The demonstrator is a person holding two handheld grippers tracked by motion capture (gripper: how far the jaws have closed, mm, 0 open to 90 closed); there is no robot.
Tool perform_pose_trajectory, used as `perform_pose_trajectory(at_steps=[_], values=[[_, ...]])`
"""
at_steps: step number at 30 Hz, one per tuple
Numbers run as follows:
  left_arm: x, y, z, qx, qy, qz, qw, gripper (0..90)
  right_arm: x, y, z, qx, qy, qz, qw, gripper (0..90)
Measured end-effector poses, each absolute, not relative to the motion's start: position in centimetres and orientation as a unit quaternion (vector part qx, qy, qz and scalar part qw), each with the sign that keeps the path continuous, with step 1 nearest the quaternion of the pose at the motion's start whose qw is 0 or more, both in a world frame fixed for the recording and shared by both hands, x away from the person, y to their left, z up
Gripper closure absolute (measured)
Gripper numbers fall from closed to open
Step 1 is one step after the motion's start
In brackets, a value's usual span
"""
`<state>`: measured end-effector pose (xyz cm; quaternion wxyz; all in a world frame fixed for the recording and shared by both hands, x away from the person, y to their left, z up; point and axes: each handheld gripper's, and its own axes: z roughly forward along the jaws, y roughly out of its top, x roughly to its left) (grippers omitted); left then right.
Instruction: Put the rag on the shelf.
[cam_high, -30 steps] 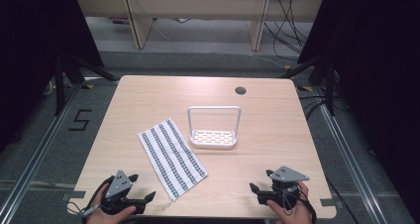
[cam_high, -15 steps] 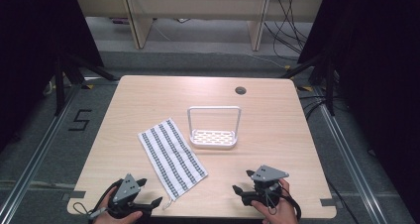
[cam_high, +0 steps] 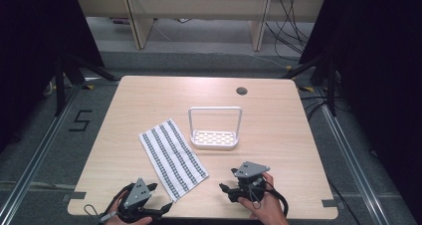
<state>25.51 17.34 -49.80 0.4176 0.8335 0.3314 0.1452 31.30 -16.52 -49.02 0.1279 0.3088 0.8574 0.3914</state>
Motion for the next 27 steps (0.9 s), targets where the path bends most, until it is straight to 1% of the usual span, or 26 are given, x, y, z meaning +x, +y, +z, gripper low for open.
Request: perform_pose_trajectory(at_steps=[2,3,4,5,6,10,11,12,13,14,17,20,21,22,25,26,27], values=[[25.6,16.9,-49.9,0.834,0.33,0.141,0.419,24.1,31.6,-16.3,-49.1,0.305,0.859,0.39,0.128,35.3],[25.7,16.9,-49.9,0.845,0.313,0.144,0.409,25.1,31.9,-16.1,-49.1,0.299,0.863,0.387,0.127,35.4],[25.7,16.6,-50.0,0.844,0.317,0.143,0.41,26.0,31.9,-16.0,-49.1,0.306,0.862,0.385,0.124,35.4],[25.9,16.5,-50.0,0.851,0.305,0.148,0.4,26.6,32.1,-15.9,-49.1,0.305,0.861,0.386,0.125,35.7],[25.8,16.1,-50.2,0.845,0.312,0.144,0.409,27.5,32.3,-15.8,-49.1,0.304,0.862,0.386,0.128,36.0],[26.2,15.7,-50.2,0.857,0.299,0.149,0.392,32.5,32.8,-15.3,-49.0,0.298,0.865,0.383,0.124,36.6],[26.1,15.5,-50.3,0.855,0.303,0.141,0.396,35.2,32.9,-15.0,-49.0,0.301,0.865,0.383,0.123,36.7],[26.2,15.4,-50.3,0.861,0.297,0.144,0.387,37.3,33.1,-14.9,-49.0,0.292,0.867,0.382,0.128,36.9],[26.3,15.4,-50.4,0.862,0.293,0.143,0.388,37.5,33.2,-14.6,-48.9,0.295,0.867,0.382,0.124,37.2],[26.3,15.3,-50.4,0.86,0.302,0.142,0.385,38.0,33.4,-14.4,-49.0,0.291,0.868,0.381,0.13,37.2],[26.6,15.2,-50.2,0.866,0.292,0.142,0.38,39.8,33.7,-13.6,-49.0,0.286,0.873,0.377,0.122,37.3],[26.8,15.1,-50.2,0.868,0.29,0.139,0.379,41.7,34.2,-12.8,-49.2,0.276,0.876,0.373,0.128,37.7],[26.8,14.9,-50.2,0.866,0.295,0.137,0.381,42.1,34.2,-12.4,-49.3,0.277,0.875,0.377,0.126,37.9],[27.0,15.0,-50.1,0.873,0.282,0.144,0.37,42.7,34.3,-12.2,-49.3,0.276,0.876,0.376,0.123,38.3],[27.2,14.8,-50.3,0.875,0.284,0.135,0.37,44.1,34.7,-11.3,-49.5,0.272,0.881,0.37,0.112,39.5],[27.2,14.8,-50.4,0.872,0.292,0.136,0.369,44.4,34.9,-11.0,-49.8,0.271,0.879,0.375,0.115,39.9],[27.4,14.8,-50.4,0.875,0.284,0.142,0.366,45.3,34.9,-10.9,-49.8,0.275,0.881,0.37,0.107,40.5]])
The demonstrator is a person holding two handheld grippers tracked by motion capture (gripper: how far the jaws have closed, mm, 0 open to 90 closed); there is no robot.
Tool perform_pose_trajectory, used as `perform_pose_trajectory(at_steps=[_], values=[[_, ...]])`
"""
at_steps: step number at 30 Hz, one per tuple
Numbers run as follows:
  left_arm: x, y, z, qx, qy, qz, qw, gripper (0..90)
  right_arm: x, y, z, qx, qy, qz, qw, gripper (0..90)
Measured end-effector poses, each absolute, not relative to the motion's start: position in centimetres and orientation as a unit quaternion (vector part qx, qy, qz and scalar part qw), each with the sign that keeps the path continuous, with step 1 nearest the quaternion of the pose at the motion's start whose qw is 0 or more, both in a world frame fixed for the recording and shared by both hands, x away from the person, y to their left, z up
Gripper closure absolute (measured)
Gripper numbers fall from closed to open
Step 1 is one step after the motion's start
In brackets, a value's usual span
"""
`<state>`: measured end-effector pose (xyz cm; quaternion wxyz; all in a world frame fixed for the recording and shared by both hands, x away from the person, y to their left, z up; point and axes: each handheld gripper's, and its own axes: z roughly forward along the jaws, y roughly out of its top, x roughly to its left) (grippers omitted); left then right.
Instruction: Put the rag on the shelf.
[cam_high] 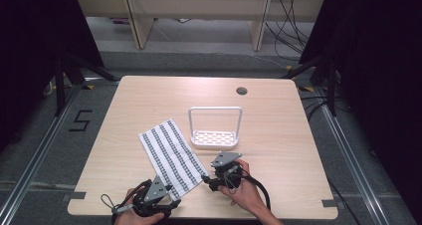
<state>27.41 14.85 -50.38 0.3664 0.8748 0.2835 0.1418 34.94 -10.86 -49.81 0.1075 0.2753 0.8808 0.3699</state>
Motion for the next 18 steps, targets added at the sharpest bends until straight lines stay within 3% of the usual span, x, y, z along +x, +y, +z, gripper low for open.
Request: perform_pose_trajectory(at_steps=[12,18], values=[[28.1,14.8,-51.0,0.885,0.277,0.143,0.345,59.2,36.0,-9.6,-50.7,0.286,0.883,0.357,0.101,48.0],[28.2,14.9,-51.0,0.886,0.27,0.149,0.346,71.9,35.9,-9.5,-50.9,0.28,0.888,0.353,0.086,64.4]])
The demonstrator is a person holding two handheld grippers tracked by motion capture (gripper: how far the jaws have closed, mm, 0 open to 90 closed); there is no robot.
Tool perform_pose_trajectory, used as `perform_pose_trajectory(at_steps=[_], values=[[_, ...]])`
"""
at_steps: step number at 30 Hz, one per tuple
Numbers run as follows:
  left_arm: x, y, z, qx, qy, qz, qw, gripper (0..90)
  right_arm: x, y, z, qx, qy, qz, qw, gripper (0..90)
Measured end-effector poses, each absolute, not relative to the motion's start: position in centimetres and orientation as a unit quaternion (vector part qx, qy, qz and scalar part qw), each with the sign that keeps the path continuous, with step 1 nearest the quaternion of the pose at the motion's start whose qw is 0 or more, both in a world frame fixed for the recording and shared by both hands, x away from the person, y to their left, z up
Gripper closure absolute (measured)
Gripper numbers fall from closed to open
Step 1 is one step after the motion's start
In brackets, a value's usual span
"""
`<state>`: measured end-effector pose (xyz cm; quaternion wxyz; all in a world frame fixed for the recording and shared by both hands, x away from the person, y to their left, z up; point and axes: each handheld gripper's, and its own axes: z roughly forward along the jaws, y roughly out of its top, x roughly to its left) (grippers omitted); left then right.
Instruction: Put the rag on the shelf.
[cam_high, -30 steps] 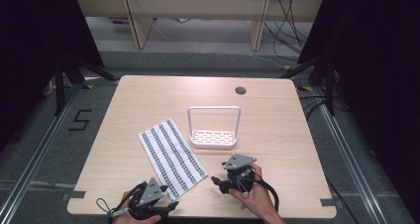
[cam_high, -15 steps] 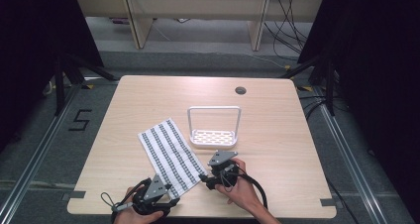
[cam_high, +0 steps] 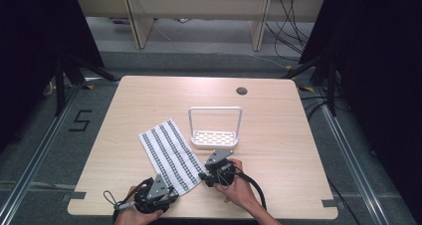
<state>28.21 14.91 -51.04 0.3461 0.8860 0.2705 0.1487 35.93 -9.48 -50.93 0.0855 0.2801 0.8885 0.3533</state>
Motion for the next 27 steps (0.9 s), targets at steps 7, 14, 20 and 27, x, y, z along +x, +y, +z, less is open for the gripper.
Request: perform_pose_trajectory(at_steps=[7,14,20,27], values=[[28.3,15.1,-50.8,0.879,0.277,0.135,0.363,83.5,35.7,-9.2,-51.1,0.278,0.884,0.366,0.085,83.7],[28.3,15.7,-49.7,0.869,0.279,0.132,0.388,84.5,35.4,-9.4,-49.8,0.256,0.883,0.383,0.096,88.3],[28.0,16.0,-48.7,0.85,0.289,0.111,0.427,84.7,35.1,-9.5,-48.2,0.239,0.875,0.407,0.104,88.7],[28.6,16.8,-44.8,0.835,0.281,0.109,0.461,84.7,35.2,-9.2,-44.9,0.227,0.864,0.436,0.112,88.8]])
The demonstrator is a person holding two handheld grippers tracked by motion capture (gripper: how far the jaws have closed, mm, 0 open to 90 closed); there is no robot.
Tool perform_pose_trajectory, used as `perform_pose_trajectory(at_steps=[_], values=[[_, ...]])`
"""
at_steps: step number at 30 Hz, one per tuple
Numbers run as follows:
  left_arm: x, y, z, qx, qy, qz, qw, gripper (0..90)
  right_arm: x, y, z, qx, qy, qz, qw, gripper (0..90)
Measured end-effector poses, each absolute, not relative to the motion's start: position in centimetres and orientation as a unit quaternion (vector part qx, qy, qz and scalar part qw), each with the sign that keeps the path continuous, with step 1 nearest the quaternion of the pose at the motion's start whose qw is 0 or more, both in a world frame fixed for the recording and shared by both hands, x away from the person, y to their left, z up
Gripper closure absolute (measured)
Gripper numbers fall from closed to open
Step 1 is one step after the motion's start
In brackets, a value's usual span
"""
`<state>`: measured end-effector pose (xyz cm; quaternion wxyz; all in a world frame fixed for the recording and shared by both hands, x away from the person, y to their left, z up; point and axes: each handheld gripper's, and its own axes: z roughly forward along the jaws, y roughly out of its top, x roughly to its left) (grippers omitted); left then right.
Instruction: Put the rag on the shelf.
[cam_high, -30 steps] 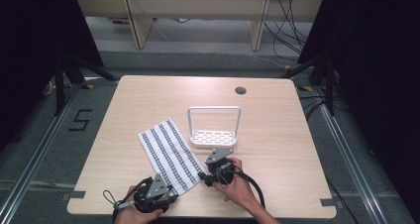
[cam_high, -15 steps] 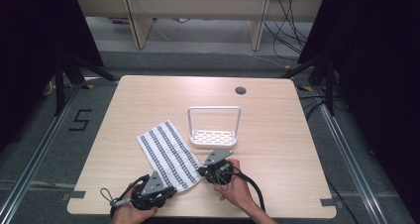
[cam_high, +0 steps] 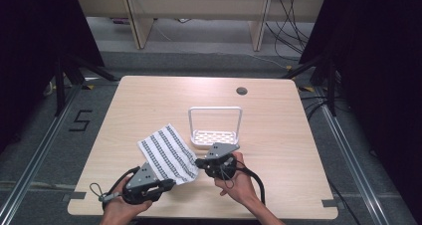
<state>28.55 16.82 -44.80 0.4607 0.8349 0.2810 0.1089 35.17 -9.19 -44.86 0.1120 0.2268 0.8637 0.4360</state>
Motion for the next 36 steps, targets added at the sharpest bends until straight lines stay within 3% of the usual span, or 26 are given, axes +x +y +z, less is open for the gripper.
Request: perform_pose_trajectory(at_steps=[17,26,36], values=[[30.2,18.0,-37.4,0.824,0.265,0.093,0.492,84.7,35.6,-8.8,-37.3,0.216,0.839,0.487,0.111,88.8],[30.0,17.4,-32.6,0.817,0.232,0.122,0.513,84.7,34.4,-11.4,-33.2,0.205,0.817,0.522,0.135,88.9],[31.5,15.1,-30.3,0.819,0.211,0.133,0.517,84.8,33.2,-14.0,-30.6,0.212,0.807,0.527,0.162,88.9]])
